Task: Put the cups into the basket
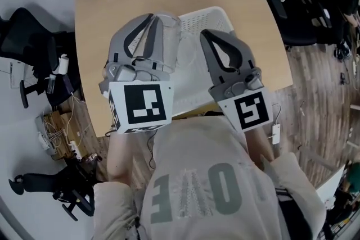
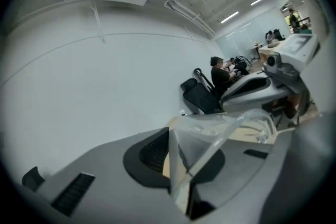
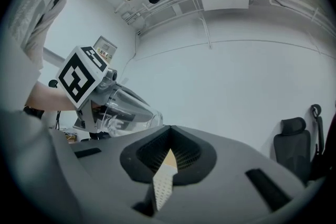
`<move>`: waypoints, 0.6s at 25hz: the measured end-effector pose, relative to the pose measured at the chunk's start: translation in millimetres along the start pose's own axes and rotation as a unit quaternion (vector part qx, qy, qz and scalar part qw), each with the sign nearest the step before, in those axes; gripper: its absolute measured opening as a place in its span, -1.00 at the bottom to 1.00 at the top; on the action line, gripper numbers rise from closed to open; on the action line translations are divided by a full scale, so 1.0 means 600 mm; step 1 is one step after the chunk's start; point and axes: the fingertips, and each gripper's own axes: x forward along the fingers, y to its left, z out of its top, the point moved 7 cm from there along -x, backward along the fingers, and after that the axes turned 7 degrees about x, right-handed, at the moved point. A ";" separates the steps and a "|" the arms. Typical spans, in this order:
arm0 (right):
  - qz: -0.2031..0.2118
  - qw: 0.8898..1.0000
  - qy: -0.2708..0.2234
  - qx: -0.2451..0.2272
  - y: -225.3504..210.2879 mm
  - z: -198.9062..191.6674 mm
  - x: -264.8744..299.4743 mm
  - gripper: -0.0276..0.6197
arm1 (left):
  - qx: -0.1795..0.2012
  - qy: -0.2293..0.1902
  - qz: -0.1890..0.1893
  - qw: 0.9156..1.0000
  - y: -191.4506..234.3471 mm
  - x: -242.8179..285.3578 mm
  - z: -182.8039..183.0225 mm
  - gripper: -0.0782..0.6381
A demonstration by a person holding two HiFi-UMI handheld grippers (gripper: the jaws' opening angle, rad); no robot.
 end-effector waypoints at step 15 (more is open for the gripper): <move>-0.023 0.999 0.022 0.025 -0.019 -0.031 0.024 -0.92 | 0.102 0.165 -0.315 0.929 -0.178 0.145 -0.158 -0.68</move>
